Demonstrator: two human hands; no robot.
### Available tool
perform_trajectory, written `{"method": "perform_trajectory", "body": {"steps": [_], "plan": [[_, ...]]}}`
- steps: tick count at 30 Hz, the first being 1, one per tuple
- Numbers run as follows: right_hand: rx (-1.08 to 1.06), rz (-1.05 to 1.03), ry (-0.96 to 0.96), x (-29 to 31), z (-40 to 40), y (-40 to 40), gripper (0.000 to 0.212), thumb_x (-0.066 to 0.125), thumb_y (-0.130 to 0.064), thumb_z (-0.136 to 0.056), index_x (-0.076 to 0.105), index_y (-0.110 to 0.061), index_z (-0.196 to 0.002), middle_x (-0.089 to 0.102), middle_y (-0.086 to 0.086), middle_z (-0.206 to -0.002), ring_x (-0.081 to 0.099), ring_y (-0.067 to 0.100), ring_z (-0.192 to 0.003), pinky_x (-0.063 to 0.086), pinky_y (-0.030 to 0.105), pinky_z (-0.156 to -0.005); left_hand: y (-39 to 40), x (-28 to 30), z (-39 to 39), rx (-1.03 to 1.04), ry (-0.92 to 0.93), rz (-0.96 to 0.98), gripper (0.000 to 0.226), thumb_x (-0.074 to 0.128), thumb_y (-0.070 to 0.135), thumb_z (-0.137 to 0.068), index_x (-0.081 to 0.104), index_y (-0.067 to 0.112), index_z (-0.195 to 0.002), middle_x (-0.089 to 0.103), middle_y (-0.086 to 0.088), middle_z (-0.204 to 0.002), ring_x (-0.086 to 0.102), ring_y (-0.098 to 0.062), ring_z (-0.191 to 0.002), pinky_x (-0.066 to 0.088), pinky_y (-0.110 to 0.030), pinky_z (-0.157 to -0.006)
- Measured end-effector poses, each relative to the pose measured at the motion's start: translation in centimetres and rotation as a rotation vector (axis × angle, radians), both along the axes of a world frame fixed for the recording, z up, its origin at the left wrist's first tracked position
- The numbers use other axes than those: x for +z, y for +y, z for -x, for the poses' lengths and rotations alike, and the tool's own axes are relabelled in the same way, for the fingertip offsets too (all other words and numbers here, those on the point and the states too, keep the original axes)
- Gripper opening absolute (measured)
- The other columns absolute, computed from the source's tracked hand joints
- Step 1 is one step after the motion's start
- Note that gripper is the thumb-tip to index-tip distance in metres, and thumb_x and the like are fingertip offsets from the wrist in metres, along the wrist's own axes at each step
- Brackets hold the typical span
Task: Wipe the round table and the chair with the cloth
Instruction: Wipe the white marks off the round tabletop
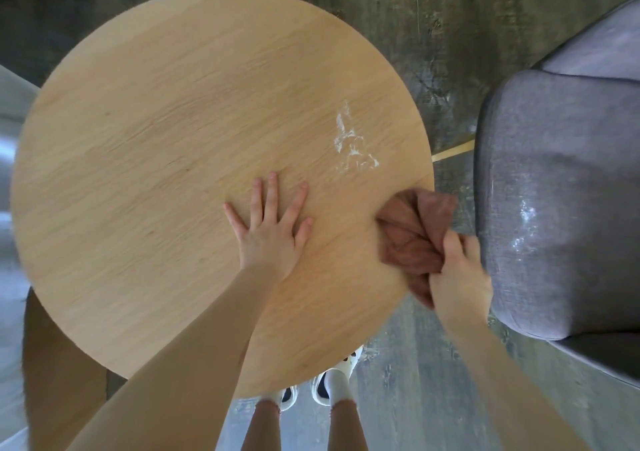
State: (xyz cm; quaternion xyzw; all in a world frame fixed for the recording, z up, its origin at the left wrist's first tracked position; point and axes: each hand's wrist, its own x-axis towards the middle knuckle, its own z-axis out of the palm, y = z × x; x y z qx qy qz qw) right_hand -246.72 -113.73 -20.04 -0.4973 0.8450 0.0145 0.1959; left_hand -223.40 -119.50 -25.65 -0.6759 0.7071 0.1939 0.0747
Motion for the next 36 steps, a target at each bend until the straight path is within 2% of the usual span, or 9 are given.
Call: {"method": "perform_trajectory", "body": {"steps": [5,9,11,15,19,24,28,32,36], "plan": [[-0.192,0.177,-0.051,1.0,1.4,-1.0,0.05,0.046,0.008,-0.066,0.041,-0.011,-0.111,0.042,0.018,-0.116,0.042,0.035,-0.065,0.039,0.045,-0.065,-0.1,-0.1,0.0,0.002,0.005,-0.025,0.051,0.003,0.059,-0.087,-0.028,0.053,-0.127,-0.015,-0.001,-0.158,-0.016,-0.023,-0.144,-0.011,-0.066,-0.105],[-0.032,0.328,-0.139,2.3,-2.3,-1.2,0.055,0.058,0.01,-0.052,0.045,-0.011,-0.102,0.048,0.019,-0.108,0.048,0.031,-0.063,0.035,0.034,-0.06,-0.1,-0.1,0.0,0.002,0.001,-0.029,0.051,0.002,0.058,-0.087,-0.03,0.052,-0.126,-0.014,-0.001,-0.158,-0.015,-0.023,-0.144,-0.011,-0.066,-0.105],[0.112,0.271,-0.226,2.3,-4.9,-0.5,0.054,0.063,0.008,-0.051,0.048,-0.011,-0.1,0.051,0.017,-0.108,0.056,0.035,-0.065,0.038,0.032,-0.057,-0.1,0.0,-0.1,-0.006,-0.008,-0.022,0.051,0.002,0.054,-0.087,-0.029,0.052,-0.127,-0.014,-0.002,-0.158,-0.014,-0.024,-0.144,-0.011,-0.067,-0.105],[0.296,-0.017,-0.26,0.3,-6.8,3.0,0.064,0.053,-0.001,-0.068,0.039,-0.024,-0.126,0.043,0.005,-0.121,0.057,0.032,-0.082,0.045,0.037,-0.068,0.1,0.1,-0.1,-0.019,-0.018,-0.007,0.053,0.006,0.049,-0.088,-0.027,0.051,-0.129,-0.013,-0.003,-0.158,-0.014,-0.025,-0.144,-0.008,-0.068,-0.105],[0.043,-0.038,-0.133,-0.9,-2.5,3.2,0.054,0.052,0.002,-0.069,0.042,-0.017,-0.119,0.04,0.009,-0.126,0.059,0.037,-0.083,0.044,0.04,-0.073,-0.1,-0.2,-0.1,0.002,0.005,-0.007,0.05,0.003,0.059,-0.088,-0.027,0.053,-0.128,-0.012,-0.001,-0.158,-0.015,-0.023,-0.144,-0.012,-0.065,-0.105],[-0.378,0.23,-0.152,0.1,1.1,-0.5,0.046,0.045,0.001,-0.07,0.042,-0.017,-0.112,0.043,0.011,-0.112,0.05,0.04,-0.08,0.04,0.044,-0.071,-0.1,-0.4,0.0,0.008,0.003,0.03,0.053,0.004,0.059,-0.088,-0.019,0.051,-0.135,-0.008,-0.001,-0.159,-0.011,-0.024,-0.144,-0.011,-0.066,-0.105],[-0.099,0.449,-0.274,1.6,-3.5,-4.0,0.039,0.054,-0.005,-0.07,0.045,-0.014,-0.107,0.048,0.014,-0.108,0.053,0.035,-0.077,0.04,0.036,-0.064,0.2,-0.5,-0.1,-0.009,-0.022,0.052,0.054,0.004,0.059,-0.087,-0.019,0.05,-0.135,-0.002,-0.003,-0.159,-0.005,-0.025,-0.145,-0.006,-0.067,-0.106],[0.299,0.34,-0.412,1.2,-10.2,-7.4,0.049,0.055,-0.002,-0.067,0.044,-0.021,-0.111,0.048,0.012,-0.113,0.056,0.039,-0.076,0.038,0.032,-0.059,-0.2,-0.3,-0.1,-0.037,-0.082,-0.01,0.063,0.016,0.051,-0.084,0.024,0.031,-0.144,0.022,-0.006,-0.156,0.004,-0.029,-0.145,-0.011,-0.069,-0.103],[0.429,0.171,-0.376,-0.4,-12.8,-10.7,0.048,0.049,-0.002,-0.077,0.043,-0.022,-0.12,0.044,0.011,-0.115,0.054,0.04,-0.08,0.047,0.045,-0.065,-0.1,0.0,-0.1,-0.055,-0.101,-0.051,0.06,0.022,0.054,-0.083,0.053,0.027,-0.126,0.058,-0.006,-0.131,0.018,-0.031,-0.142,-0.013,-0.069,-0.103]]}}
